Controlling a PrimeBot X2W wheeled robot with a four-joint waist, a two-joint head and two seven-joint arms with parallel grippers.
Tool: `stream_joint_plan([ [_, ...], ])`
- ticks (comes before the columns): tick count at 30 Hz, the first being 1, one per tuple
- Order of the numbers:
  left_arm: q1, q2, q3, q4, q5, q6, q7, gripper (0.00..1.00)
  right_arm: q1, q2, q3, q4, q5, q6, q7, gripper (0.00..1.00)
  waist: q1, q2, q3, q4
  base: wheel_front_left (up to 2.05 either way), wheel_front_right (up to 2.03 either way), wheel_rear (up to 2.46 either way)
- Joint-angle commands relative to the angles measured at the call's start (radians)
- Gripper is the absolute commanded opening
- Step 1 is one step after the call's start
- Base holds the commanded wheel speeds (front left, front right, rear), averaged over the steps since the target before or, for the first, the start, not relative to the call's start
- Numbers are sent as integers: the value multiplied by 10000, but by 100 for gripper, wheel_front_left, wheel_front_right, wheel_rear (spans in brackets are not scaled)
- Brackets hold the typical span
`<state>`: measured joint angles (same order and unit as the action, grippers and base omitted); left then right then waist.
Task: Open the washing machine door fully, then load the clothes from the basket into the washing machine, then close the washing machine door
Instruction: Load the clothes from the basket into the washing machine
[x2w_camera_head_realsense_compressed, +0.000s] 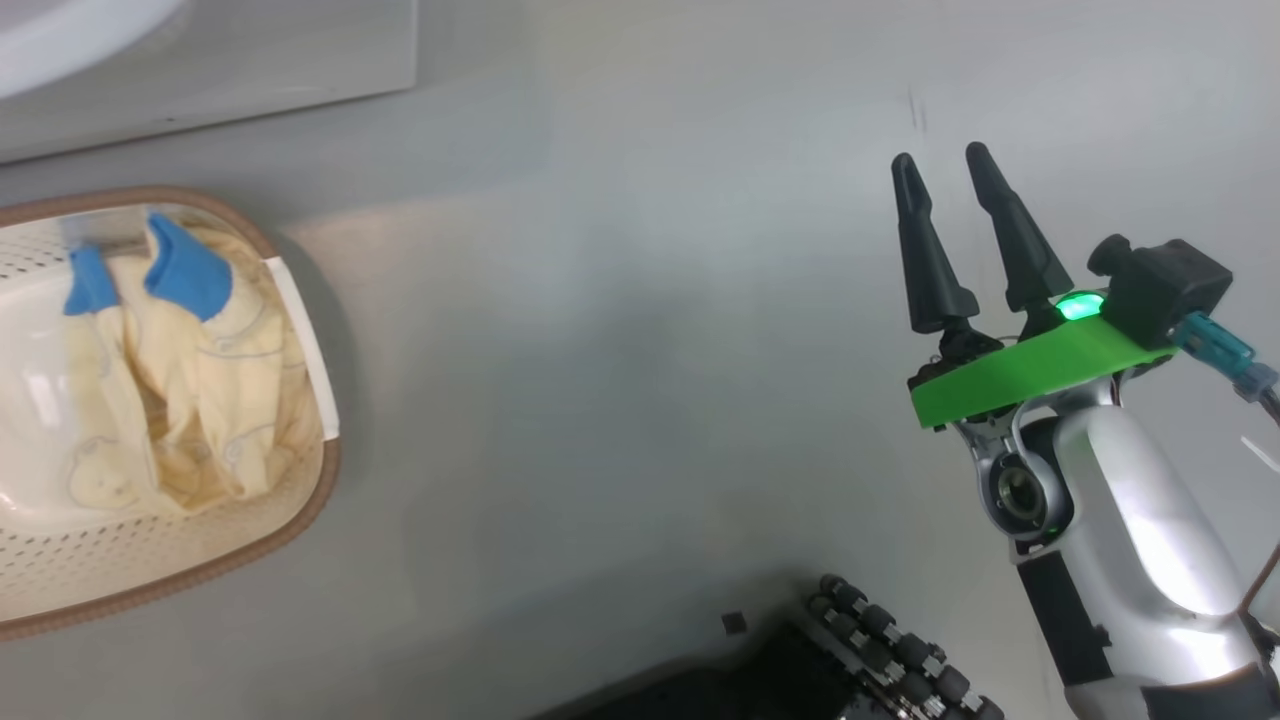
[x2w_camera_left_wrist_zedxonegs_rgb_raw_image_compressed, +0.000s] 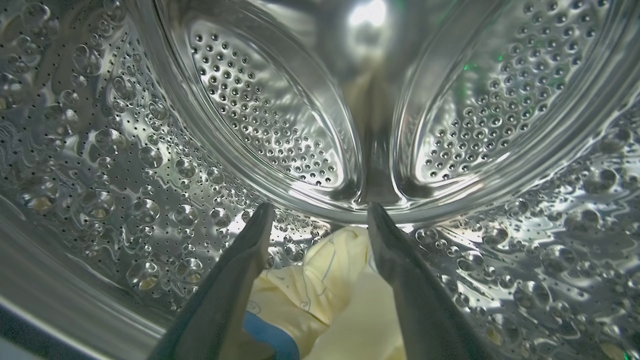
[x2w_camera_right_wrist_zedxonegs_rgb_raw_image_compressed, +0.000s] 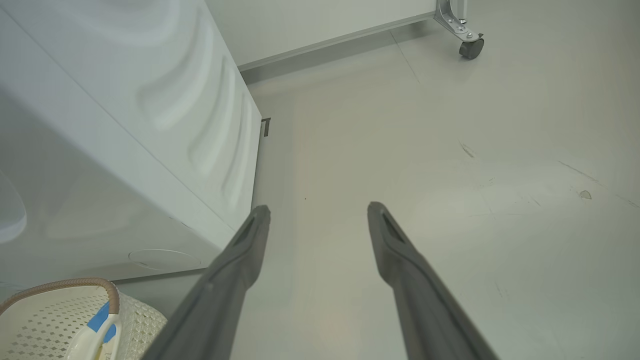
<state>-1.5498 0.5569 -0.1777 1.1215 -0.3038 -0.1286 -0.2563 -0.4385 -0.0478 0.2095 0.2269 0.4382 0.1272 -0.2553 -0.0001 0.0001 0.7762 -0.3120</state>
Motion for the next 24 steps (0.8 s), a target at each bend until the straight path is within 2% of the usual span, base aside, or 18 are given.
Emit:
stream_joint_plan([
  [1,95,439,-16,-422,-40,-13,-52,100,234,-24,36,-217,-99,35,-65,100,1,-1,-271,219,0,0,0],
  [13,3011,4,-178,-2140,-821,-19,-54,100,501,-24,-391,-201,-777,35,-65,100,1,-1,-1633,1153,0,0,0],
  [24,6547,-962,662,-4578,-920,2,-54,100,950,-24,-691,-131,-1305,35,-65,100,1,-1,-2833,1799,0,0,0],
])
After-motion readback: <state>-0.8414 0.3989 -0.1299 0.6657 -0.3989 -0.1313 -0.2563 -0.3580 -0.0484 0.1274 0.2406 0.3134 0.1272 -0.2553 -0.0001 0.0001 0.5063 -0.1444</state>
